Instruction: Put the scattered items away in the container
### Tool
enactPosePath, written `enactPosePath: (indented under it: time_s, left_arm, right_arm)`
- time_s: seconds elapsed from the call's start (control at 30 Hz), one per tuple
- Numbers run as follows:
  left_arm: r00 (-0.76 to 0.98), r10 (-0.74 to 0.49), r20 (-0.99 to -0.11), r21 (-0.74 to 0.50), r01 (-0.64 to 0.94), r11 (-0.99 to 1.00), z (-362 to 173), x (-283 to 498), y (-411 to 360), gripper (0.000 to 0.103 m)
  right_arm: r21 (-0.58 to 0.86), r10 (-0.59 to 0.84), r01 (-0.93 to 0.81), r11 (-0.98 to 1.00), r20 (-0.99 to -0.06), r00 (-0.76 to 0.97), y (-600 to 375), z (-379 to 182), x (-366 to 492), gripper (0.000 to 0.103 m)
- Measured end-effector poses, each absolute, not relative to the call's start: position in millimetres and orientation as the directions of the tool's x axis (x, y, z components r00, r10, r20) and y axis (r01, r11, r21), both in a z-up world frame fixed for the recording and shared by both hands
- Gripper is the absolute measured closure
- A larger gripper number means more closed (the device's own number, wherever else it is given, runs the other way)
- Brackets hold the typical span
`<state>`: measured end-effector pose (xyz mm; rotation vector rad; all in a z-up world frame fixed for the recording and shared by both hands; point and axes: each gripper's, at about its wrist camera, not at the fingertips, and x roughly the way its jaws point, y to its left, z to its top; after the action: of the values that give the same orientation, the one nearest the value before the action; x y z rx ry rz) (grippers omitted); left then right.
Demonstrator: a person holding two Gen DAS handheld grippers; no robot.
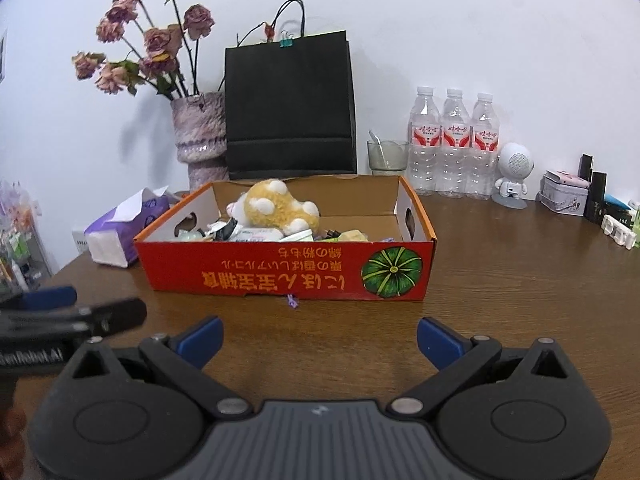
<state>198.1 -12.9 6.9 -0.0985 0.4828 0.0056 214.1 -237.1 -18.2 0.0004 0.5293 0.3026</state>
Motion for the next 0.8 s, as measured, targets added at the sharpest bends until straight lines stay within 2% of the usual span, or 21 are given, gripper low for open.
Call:
enactPosePath:
  time_s: [0.4, 0.8]
  left_arm:
    - [0.872, -0.017, -0.489, -0.099, -0.035, 0.994, -3, 209, -10, 0.0]
    - [0.88, -0.02, -0.475, -0.099, -0.031, 0.995, 0, 204, -12, 0.0]
  right_arm:
    - [0.077, 0.282, -0.283, 0.956, -0.512, 0.811, -232, -27, 229, 0.0]
    - [0.077, 0.282, -0.283, 0.956, -0.509, 0.814, -231, -26, 226, 0.0]
